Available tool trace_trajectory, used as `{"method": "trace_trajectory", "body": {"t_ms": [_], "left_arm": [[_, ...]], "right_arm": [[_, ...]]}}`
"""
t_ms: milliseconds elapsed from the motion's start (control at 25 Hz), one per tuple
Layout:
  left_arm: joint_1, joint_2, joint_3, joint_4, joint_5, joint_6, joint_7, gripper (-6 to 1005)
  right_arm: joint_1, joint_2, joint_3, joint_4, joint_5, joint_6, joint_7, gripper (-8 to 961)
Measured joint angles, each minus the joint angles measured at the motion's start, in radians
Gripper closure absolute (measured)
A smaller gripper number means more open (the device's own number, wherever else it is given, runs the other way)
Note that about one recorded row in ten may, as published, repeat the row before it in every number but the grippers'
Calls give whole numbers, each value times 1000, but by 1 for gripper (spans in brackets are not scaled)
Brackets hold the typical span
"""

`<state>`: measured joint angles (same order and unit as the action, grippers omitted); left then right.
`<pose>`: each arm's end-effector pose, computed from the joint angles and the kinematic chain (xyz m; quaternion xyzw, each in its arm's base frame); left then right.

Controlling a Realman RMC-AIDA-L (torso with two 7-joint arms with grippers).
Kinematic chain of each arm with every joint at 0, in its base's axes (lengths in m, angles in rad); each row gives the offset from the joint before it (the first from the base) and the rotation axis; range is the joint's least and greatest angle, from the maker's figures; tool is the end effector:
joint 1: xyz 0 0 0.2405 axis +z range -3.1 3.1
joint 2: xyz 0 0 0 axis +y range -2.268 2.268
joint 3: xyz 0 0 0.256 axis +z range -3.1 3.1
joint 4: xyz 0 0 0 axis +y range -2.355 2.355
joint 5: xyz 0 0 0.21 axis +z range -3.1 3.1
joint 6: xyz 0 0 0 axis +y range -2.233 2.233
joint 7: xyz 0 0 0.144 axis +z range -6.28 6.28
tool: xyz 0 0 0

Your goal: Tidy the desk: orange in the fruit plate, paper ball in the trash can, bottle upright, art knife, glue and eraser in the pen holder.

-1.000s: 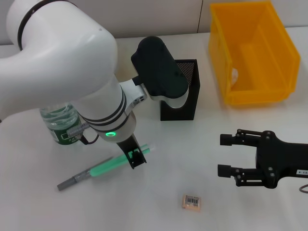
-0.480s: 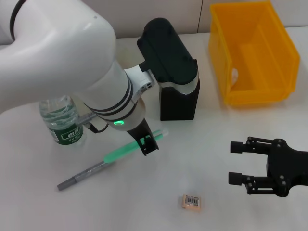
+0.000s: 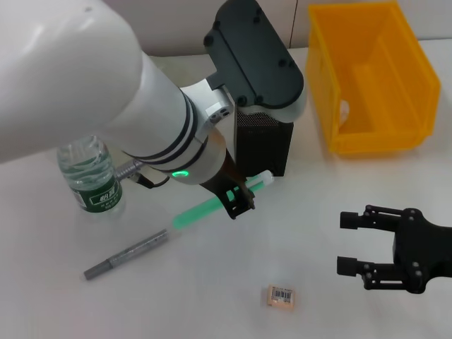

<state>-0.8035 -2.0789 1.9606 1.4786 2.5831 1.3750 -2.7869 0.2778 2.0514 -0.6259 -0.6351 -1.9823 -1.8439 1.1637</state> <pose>-0.0585 0.3208 -0.0883 -0.9643 -0.0743 0.1948 0.1635 0.3139 0.2313 0.0181 -0.9275 0.2010 0.2975 0.1037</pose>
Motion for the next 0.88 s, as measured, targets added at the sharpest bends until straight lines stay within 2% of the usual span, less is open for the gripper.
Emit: {"method": "trace_trajectory", "body": {"t_ms": [120, 240, 280, 320, 480, 640, 840, 880], "left_arm": [[36, 2, -19, 75, 0, 7, 7, 802], [36, 2, -19, 75, 0, 7, 7, 802], [47, 3, -26, 98, -2, 8, 8, 802], [75, 4, -57, 174, -9, 27, 31, 802], [90, 3, -75, 227, -20, 38, 55, 802], [109, 5, -122, 300, -111, 43, 111, 802], [121, 6, -160, 321, -164, 43, 145, 802], [132, 6, -207, 326, -218, 43, 193, 802]], "right_arm": [[0, 1, 0, 0, -1, 0, 0, 190], [0, 2, 0, 0, -1, 0, 0, 190], [1, 2, 0, 0, -2, 0, 0, 190], [1, 3, 0, 0, -2, 0, 0, 190], [4, 6, 0, 2, -3, 0, 1, 190], [4, 8, -2, 4, -3, 2, 1, 190], [4, 9, -1, 6, -3, 3, 0, 190], [5, 9, -1, 6, -3, 4, 1, 190]]}}
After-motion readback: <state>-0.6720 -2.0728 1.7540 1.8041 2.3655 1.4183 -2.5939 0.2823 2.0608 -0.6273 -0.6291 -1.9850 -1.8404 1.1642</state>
